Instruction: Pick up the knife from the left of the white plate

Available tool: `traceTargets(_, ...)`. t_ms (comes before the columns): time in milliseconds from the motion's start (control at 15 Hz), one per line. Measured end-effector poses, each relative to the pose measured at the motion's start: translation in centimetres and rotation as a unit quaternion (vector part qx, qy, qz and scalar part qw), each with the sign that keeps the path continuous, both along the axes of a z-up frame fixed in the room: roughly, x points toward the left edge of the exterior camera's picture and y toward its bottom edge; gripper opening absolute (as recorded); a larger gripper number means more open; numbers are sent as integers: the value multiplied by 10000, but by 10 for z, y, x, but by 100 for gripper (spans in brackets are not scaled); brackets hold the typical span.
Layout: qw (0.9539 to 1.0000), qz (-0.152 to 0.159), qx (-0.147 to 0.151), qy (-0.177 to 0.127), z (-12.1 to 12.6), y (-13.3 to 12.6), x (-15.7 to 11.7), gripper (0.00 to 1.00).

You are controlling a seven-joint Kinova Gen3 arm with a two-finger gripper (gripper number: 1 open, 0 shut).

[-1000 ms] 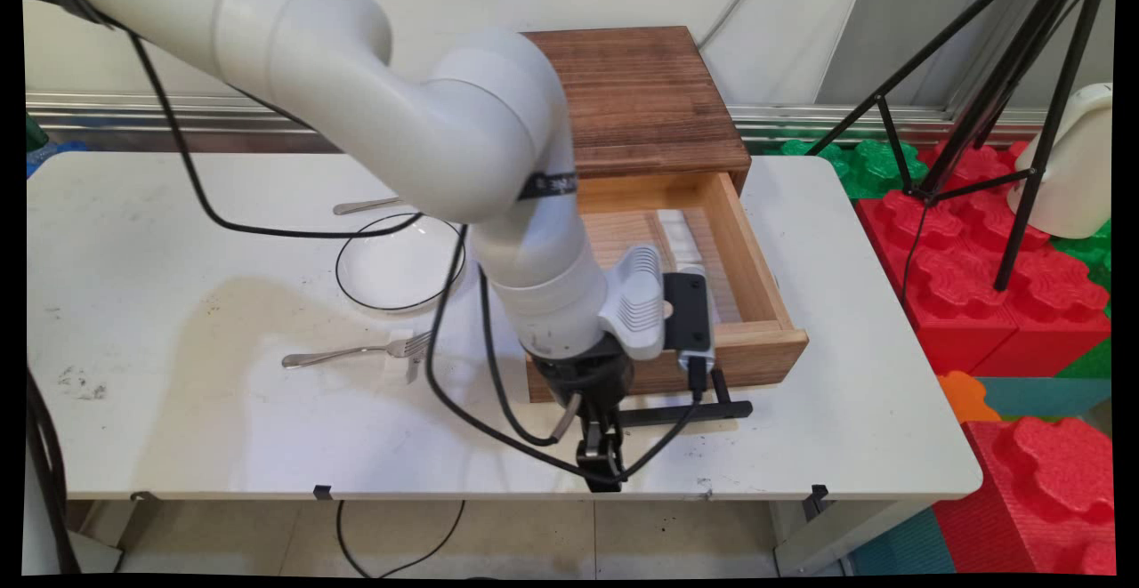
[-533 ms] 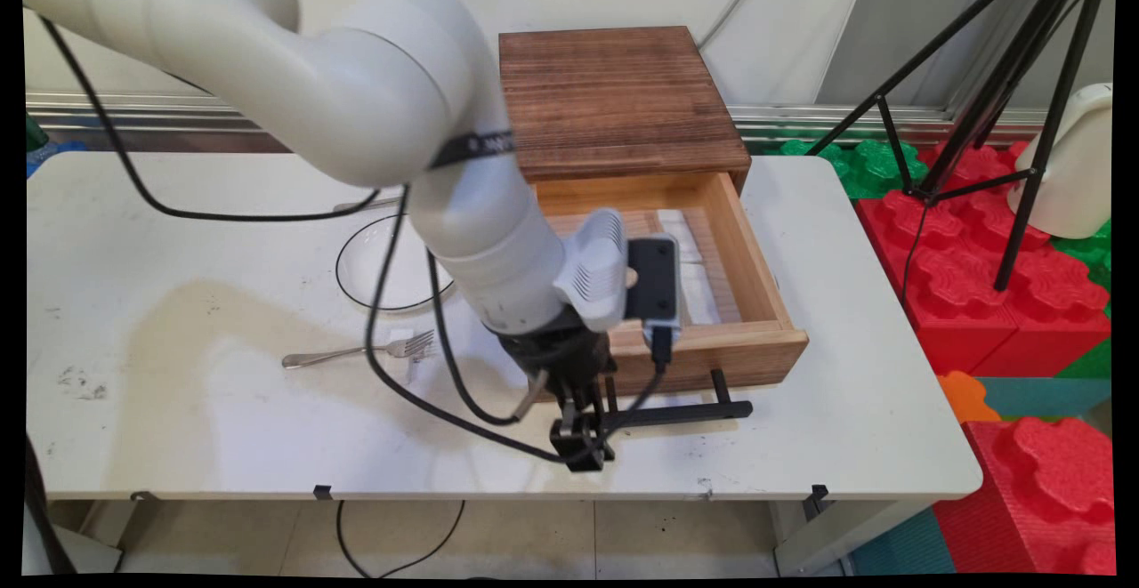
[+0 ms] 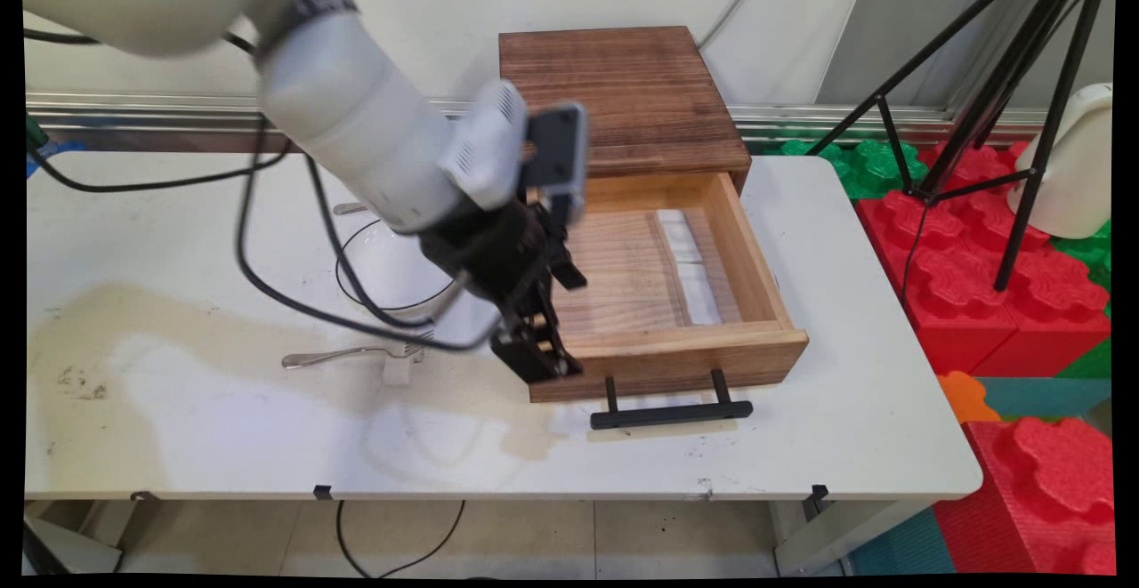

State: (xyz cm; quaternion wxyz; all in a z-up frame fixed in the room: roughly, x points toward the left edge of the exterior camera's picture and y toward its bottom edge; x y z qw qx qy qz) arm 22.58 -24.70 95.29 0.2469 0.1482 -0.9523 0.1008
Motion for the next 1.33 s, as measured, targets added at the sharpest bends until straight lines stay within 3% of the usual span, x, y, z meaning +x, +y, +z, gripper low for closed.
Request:
traceTargets(533,9993,178,-139,287,28,-8,97,100)
traceTargets(933,9982,468,-373,79,33,-28,171,100)
traceTargets(1333,9945,929,-451,-150,32,-55,224,100)
